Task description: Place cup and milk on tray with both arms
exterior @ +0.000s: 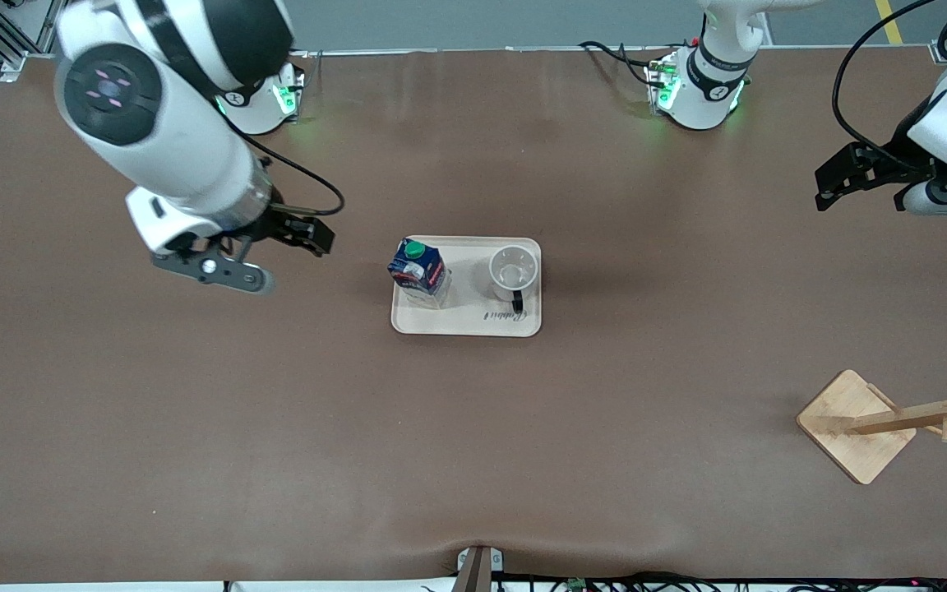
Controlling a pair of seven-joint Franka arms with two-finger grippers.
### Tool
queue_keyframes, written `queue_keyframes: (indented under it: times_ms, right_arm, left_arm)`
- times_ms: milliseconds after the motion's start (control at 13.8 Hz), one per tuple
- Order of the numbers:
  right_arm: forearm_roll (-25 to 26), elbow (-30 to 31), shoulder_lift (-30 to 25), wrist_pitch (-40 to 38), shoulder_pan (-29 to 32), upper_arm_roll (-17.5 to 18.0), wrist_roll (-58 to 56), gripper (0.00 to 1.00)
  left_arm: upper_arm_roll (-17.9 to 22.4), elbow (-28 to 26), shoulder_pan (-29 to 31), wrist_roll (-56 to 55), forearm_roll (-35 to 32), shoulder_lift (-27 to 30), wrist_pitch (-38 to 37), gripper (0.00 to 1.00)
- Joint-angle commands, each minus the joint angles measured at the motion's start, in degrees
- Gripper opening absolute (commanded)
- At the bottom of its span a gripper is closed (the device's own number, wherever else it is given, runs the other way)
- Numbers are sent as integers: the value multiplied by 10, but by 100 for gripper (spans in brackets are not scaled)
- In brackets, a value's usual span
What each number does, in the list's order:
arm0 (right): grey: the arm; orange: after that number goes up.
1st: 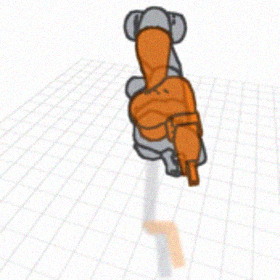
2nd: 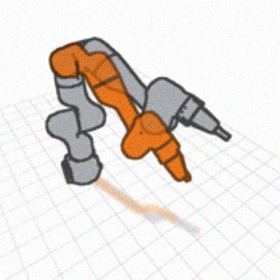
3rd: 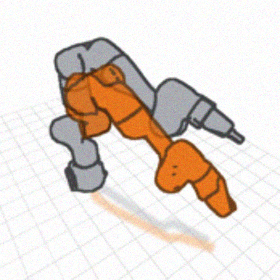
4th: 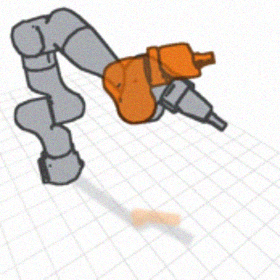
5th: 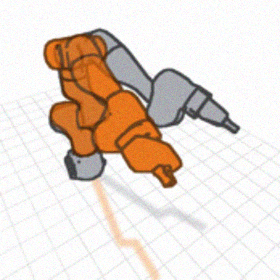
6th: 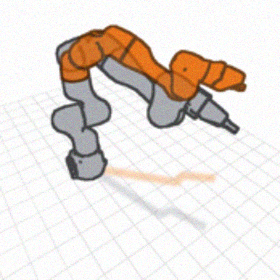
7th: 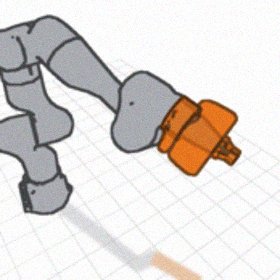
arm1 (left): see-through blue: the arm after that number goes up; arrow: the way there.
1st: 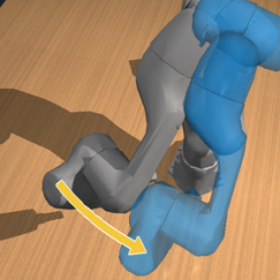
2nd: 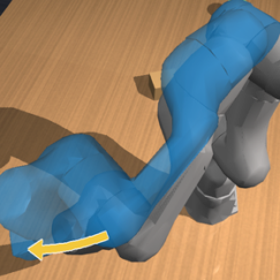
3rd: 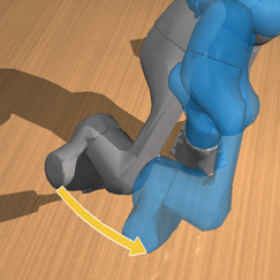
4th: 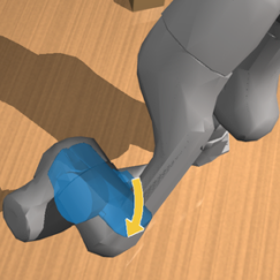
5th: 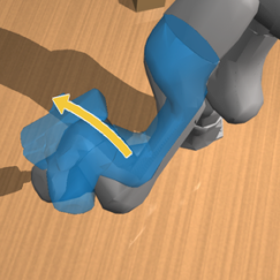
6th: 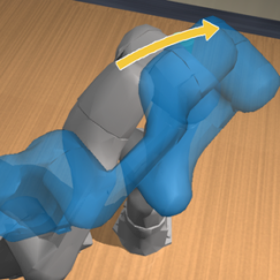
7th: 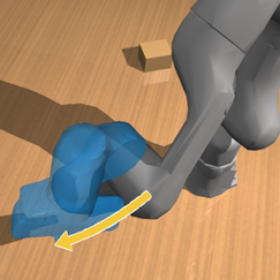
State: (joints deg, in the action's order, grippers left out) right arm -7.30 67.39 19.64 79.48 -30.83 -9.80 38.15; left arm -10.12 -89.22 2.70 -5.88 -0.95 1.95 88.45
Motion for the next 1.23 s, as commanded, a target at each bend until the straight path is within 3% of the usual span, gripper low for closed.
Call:
queue_keyframes:
  times_ms: [0, 145, 290, 581, 726, 944, 1161]
  right_arm:
    - [-40, -7, -11, -27, 91, 5, -14, 100]
    - [-23, -5, -29, -33, 140, 7, -83, 100]
    - [44, 5, -41, -28, 150, 8, -197, 100]
    - [49, 30, -63, -20, 218, 8, -356, 100]
    - [50, 96, -106, 14, 232, 8, -368, 100]
    - [53, 256, -204, 123, 241, 7, -380, 100]
    - [54, 260, -209, 83, 250, 8, -369, 100]
  left_arm:
    - [0, 5, 2, 5, 0, 2, -3, 100]
    - [-1, 5, 2, 5, -12, 0, -2, 100]
    - [-1, 5, 0, 2, -17, 0, -1, 100]
    - [-1, 5, -2, -2, -17, 0, -1, 100]
    - [-1, 7, -2, -2, -16, 0, -1, 100]
    - [-2, 6, -2, -3, -17, 0, -1, 100]
    - [-1, 7, -2, -2, -16, -1, -1, 100]
